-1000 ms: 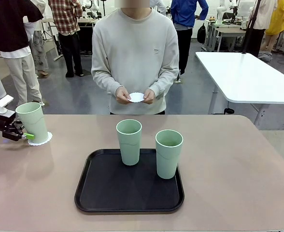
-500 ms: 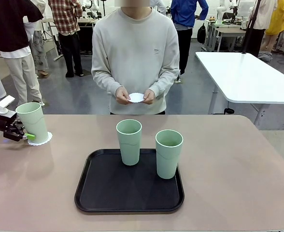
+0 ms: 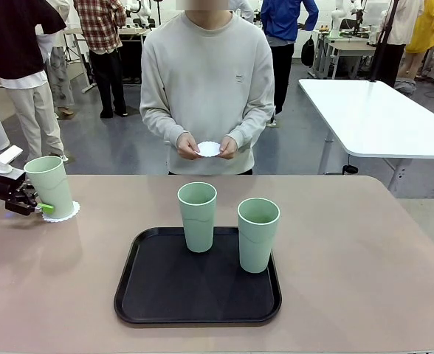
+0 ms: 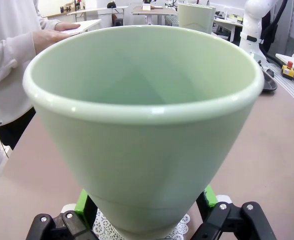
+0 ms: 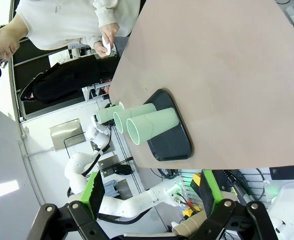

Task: Place coasters on the table and set cups on them.
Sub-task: Pick up one Reusable plastic cup and place it on a coaster set by the human, then take one Reusable plastic cup from the Flat Tray and place it on a coaster set by the human.

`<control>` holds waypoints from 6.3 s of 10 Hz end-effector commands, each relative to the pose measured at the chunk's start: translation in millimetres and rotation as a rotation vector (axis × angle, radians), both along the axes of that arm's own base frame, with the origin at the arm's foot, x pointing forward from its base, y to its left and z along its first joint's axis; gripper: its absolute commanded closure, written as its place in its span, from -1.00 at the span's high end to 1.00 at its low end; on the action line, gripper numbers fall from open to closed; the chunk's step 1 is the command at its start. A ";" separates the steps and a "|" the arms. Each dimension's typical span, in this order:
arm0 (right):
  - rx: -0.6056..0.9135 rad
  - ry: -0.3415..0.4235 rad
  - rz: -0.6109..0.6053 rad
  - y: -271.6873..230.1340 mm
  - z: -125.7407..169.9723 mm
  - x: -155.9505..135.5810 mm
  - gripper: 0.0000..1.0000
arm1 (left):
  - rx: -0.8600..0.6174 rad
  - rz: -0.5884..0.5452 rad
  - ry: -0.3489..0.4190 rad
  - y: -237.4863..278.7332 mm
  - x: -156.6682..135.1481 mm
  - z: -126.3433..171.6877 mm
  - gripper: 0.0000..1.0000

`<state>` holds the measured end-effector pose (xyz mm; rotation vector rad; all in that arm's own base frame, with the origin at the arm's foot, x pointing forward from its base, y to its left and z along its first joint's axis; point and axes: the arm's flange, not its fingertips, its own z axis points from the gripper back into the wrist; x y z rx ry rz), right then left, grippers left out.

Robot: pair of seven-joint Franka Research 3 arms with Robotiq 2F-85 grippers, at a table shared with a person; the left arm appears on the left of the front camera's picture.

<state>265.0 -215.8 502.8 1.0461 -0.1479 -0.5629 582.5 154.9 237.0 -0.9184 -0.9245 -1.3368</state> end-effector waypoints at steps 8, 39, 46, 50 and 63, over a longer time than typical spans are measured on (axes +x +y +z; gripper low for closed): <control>0.014 -0.011 0.004 0.2 -1.1 -0.8 1.00 | 0.090 -0.006 0.075 2.2 -4.8 6.4 1.00; 0.014 -0.011 0.004 0.2 -1.1 -0.8 1.00 | 0.702 0.613 0.278 -45.1 -170.8 262.1 1.00; 0.014 -0.011 0.004 0.2 -1.1 -0.8 1.00 | 0.795 0.624 0.291 -64.6 -181.8 271.2 1.00; 0.014 -0.011 0.004 0.2 -1.1 -0.8 1.00 | 0.795 0.624 0.291 -64.6 -181.8 271.2 1.00; 0.014 -0.011 0.004 0.2 -1.1 -0.8 1.00 | -0.309 0.512 1.275 120.0 -194.1 201.2 1.00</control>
